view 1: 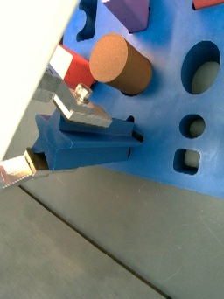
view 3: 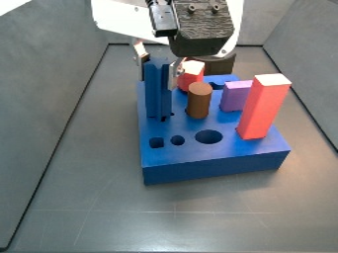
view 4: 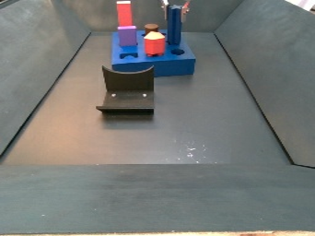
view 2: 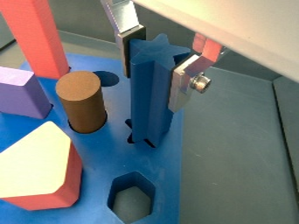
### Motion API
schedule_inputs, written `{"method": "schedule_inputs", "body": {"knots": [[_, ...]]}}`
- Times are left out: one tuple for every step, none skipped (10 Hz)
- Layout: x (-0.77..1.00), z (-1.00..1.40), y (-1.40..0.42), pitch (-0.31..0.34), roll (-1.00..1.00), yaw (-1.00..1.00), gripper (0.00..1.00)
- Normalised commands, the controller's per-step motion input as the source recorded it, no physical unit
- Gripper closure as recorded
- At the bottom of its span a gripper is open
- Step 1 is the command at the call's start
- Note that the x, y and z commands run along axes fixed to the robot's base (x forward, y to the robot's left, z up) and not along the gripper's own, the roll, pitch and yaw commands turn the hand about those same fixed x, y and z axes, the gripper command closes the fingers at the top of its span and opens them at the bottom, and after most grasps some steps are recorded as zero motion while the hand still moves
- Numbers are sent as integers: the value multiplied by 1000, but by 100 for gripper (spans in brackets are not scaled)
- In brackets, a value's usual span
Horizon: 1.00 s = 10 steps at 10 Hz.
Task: Pick up the star object. Move up. Place the star object on the fixture. Regrasp the star object. Move to above the board. Insert the star object.
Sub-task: Insert the star object.
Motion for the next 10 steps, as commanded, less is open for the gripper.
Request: {"method": "schedule_inputs", "body": {"knots": [[60,-303,-74,0,99,111,100],[106,-300,-31,0,109,74,100],[109,-251,0,17,127,0,100],[111,-160,0,51,64,-206,100],[51,-117,0,51,53,-211,100],[23,-140,0,29,31,-137,100],[57,-180,0,26,46,-97,100],[69,-223,0,26,59,-66,100],[177,-377,46,49,113,0,100],[194,-394,0,34,90,-37,100]]}}
